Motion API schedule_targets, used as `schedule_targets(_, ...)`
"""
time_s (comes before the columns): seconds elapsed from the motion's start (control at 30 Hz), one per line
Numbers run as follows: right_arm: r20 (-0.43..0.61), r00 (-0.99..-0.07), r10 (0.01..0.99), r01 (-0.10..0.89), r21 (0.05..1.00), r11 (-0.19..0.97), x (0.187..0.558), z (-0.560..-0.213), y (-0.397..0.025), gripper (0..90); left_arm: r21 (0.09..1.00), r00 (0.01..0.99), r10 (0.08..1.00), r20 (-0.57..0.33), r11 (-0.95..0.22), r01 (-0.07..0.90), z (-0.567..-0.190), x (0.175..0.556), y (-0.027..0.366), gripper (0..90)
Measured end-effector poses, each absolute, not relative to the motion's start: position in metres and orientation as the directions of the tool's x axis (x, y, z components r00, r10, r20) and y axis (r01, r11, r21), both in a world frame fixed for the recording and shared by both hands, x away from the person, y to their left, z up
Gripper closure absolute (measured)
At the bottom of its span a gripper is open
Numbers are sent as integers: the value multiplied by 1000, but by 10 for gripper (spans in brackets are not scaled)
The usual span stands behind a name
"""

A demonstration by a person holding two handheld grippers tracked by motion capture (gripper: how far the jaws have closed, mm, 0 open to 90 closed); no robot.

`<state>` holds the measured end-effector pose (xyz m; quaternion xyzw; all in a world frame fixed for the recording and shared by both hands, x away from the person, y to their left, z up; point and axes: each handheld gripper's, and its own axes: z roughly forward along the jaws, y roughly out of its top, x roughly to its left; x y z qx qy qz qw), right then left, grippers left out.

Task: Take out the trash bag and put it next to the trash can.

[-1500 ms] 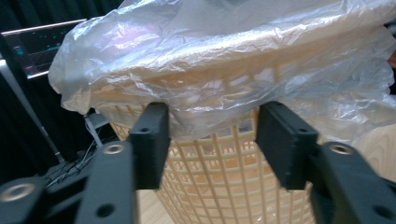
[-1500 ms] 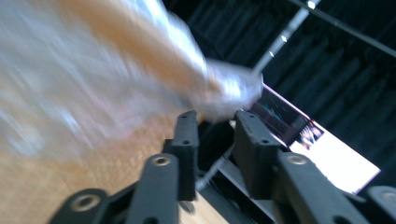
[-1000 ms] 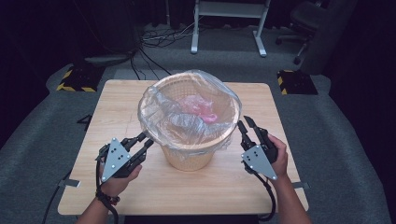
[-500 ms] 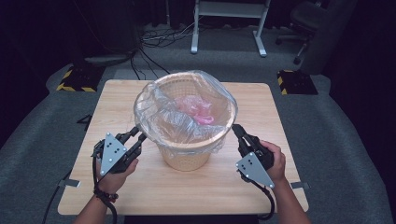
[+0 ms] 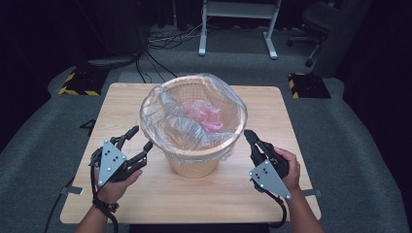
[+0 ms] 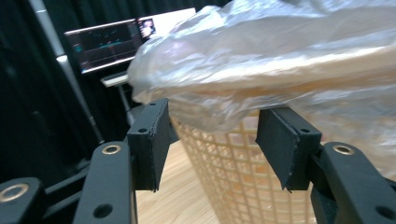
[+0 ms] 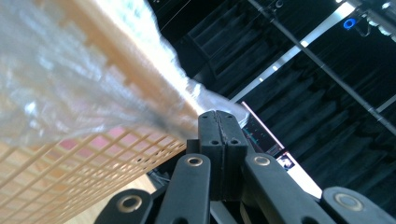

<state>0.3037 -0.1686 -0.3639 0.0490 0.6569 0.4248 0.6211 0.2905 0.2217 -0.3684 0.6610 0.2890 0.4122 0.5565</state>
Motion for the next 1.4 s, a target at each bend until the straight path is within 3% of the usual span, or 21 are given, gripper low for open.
schedule_targets(0.3, -803, -151, 576, -453, 575, 682, 305, -362, -168, 876, 976, 539, 814, 217, -196, -97, -368, 286, 223, 409)
schedule_targets(0.33, -799, -140, 585, -436, 580, 688, 309, -363, -170, 803, 976, 538, 815, 215, -196, -93, -368, 286, 223, 434)
schedule_targets(0.5, -862, -34, 507, -362, 483, 797, 335, -367, -178, 696, 975, 526, 822, 220, -199, -96, -368, 288, 223, 515)
schedule_targets(0.53, -890, -6, 457, -371, 426, 825, 339, -366, -175, 670, 975, 532, 818, 221, -200, -97, -368, 288, 223, 600)
schedule_targets(0.77, -942, 85, 325, -376, 272, 886, 340, -368, -161, 630, 972, 516, 825, 232, -215, -93, -369, 295, 225, 768)
schedule_targets(1.1, -957, 143, 252, -401, 176, 899, 332, -364, -152, 729, 973, 480, 848, 223, -220, -64, -369, 302, 232, 831)
schedule_targets(1.27, -952, 70, 300, -461, 235, 856, 322, -360, -149, 837, 973, 494, 841, 220, -228, -45, -372, 305, 231, 868)
schedule_targets(1.3, -950, 32, 310, -485, 256, 836, 318, -360, -146, 891, 970, 494, 839, 229, -240, -43, -373, 305, 230, 845)
schedule_targets(1.4, -943, -6, 334, -495, 293, 818, 315, -358, -144, 900, 968, 488, 839, 241, -245, -56, -376, 302, 227, 779)
